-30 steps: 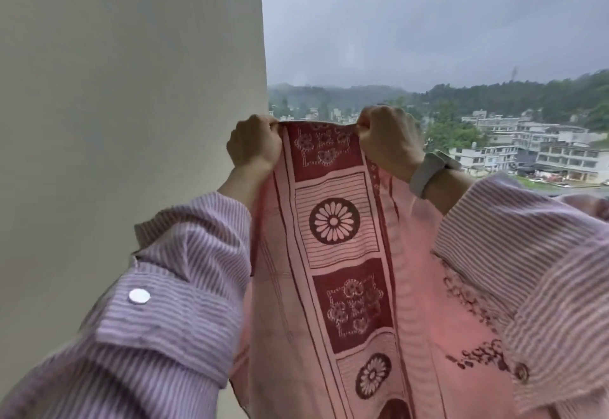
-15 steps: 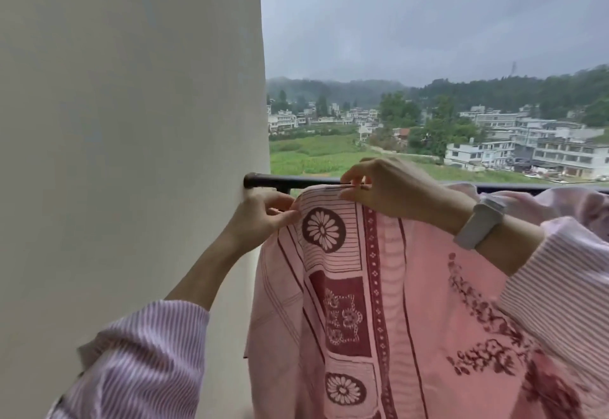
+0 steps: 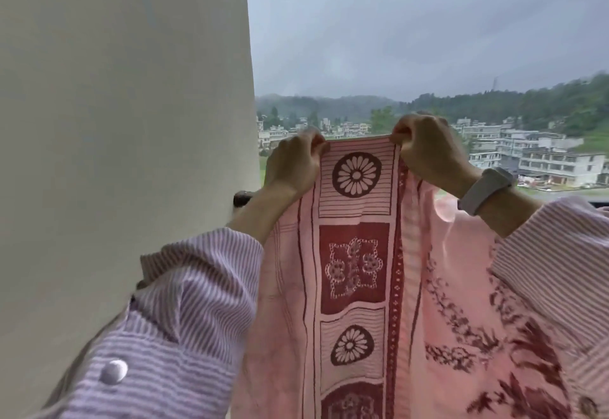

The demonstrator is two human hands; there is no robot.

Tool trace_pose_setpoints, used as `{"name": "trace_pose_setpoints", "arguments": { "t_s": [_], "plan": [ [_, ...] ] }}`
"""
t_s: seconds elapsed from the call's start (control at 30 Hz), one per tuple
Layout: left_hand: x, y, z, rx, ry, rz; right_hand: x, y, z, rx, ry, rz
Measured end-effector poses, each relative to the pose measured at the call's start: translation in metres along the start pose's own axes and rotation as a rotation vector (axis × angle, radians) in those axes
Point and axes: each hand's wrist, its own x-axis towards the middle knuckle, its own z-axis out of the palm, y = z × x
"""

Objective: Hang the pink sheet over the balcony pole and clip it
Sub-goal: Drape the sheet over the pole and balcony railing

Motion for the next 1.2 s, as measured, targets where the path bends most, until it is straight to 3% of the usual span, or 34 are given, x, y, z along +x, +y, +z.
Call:
{"name": "trace_pose_setpoints", "arguments": {
  "t_s": [0.13, 0.23, 0.33, 0.43, 0.57, 0.7, 0.87, 1.03, 1.2],
  "plan": [
    [-0.007, 0.014, 0.023, -0.058, -0.232, 0.035, -0.013, 0.039, -0.016, -0.072, -0.136, 0.06],
    [-0.029, 0.015, 0.036, -0.004, -0.239, 0.063, -0.034, 0.048, -0.024, 0.036, -0.291, 0.018],
    [-0.041, 0.016, 0.049, 0.036, -0.268, 0.173, -0.056, 0.05, -0.04, 0.116, -0.329, -0.049],
    [-0.046, 0.022, 0.062, 0.099, -0.291, 0.25, -0.076, 0.072, -0.053, 0.029, -0.379, -0.075],
    [-0.058, 0.043, 0.088, 0.097, -0.145, 0.317, -0.099, 0.105, -0.06, -0.003, -0.234, -0.099],
    [-0.066, 0.066, 0.106, 0.009, 0.039, 0.251, -0.105, 0.117, -0.058, -0.087, -0.133, -0.153],
    [-0.066, 0.1, 0.122, -0.011, -0.006, 0.155, -0.117, 0.157, -0.089, -0.255, -0.109, -0.184],
    [-0.056, 0.162, 0.161, 0.025, -0.161, 0.288, -0.133, 0.207, -0.134, -0.371, -0.08, -0.116],
    [-0.06, 0.215, 0.197, -0.03, -0.055, 0.186, -0.136, 0.233, -0.151, -0.408, -0.057, -0.214]
  ]
}}
